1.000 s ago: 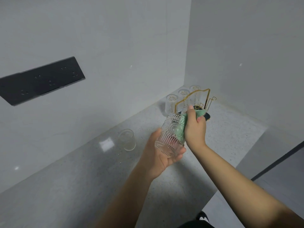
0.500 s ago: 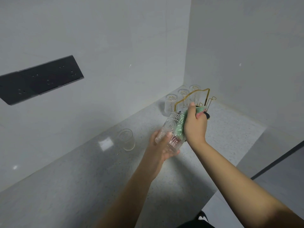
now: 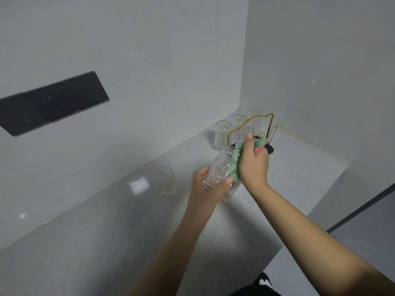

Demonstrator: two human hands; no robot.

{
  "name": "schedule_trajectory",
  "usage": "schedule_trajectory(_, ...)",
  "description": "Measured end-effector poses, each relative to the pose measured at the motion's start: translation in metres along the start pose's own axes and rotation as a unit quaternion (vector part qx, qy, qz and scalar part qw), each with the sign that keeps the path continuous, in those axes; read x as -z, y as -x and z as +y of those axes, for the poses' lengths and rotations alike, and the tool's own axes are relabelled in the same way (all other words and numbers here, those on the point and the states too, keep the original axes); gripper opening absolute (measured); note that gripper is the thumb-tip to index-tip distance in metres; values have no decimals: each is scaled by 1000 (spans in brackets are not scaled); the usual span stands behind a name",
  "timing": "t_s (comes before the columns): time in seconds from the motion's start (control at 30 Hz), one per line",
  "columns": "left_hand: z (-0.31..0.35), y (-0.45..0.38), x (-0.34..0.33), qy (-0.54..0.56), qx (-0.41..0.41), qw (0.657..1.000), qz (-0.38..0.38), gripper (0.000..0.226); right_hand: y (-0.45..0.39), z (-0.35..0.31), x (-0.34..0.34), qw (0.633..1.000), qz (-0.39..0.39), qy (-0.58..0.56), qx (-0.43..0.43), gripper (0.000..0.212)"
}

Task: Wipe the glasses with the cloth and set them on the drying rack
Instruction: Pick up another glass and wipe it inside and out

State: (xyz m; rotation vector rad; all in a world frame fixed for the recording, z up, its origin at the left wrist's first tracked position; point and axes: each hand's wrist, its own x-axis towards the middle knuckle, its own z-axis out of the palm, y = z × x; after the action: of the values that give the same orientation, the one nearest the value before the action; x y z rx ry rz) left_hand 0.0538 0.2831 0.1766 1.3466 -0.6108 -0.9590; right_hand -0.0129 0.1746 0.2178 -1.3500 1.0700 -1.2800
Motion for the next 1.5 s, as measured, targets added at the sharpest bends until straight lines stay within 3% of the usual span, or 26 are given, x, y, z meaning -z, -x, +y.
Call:
schedule_trajectory(0.07,7,-1,2,71,37,996,-30,58,-1,0,0,1000,-1,-12,-5,49)
schedule_trajectory(0.13,16,0,2,181,119,972,-95,46,-2,0,3,999,-10,-47,-1,47)
schedule_trajectory(0.23,20,0,1,297,196,925,-137,51,-4,-3,3,997,-28,-69,17,45)
schedule_trajectory(0.33,16,0,-6,218,150,959,-99,48,-6,-5,2,999,4,-27,21,51)
schedule_trajectory(0.43,2,0,-12,55,35,997,-30,72,-10,-4,3,1000,28,13,3,52)
schedule_trajectory(0.5,0,-3,-13,42,21,999,-14,57,-10,-1,4,1000,23,4,-11,50)
schedule_trajectory(0.57,11,-5,-14,178,91,978,-65,33,-10,6,7,999,-2,-36,-11,48)
schedule_trajectory(0.63,13,-9,-11,322,179,923,-111,44,-12,10,10,996,-32,-80,-4,43)
schedule_trajectory(0.67,11,-11,-13,321,205,918,-112,51,-14,11,12,996,-37,-85,-2,41)
schedule_trajectory(0.77,6,-13,-27,225,214,946,-96,62,-26,12,15,999,-1,-52,-11,47)
schedule_trajectory(0.87,-4,-20,-38,70,70,994,-34,74,-42,15,19,998,34,11,-42,52)
schedule_trajectory(0.93,-11,-28,-46,-58,-11,998,20,68,-51,20,21,997,30,33,-71,51)
schedule_trajectory(1.0,-9,-36,-53,-49,-4,998,40,58,-60,26,24,996,21,21,-83,50)
schedule_trajectory(1.07,1,-47,-62,116,77,990,19,48,-72,33,29,997,11,-13,-77,49)
schedule_trajectory(1.1,5,-54,-67,208,129,970,7,40,-80,38,32,997,6,-27,-75,49)
schedule_trajectory(1.17,6,-66,-75,254,190,948,10,25,-93,46,37,996,-4,-38,-81,48)
schedule_trajectory(1.33,-5,-107,-102,13,107,991,78,35,-135,78,59,993,1,28,-117,51)
schedule_trajectory(1.5,-3,-140,-131,-154,31,979,132,50,-177,100,81,981,3,80,-174,56)
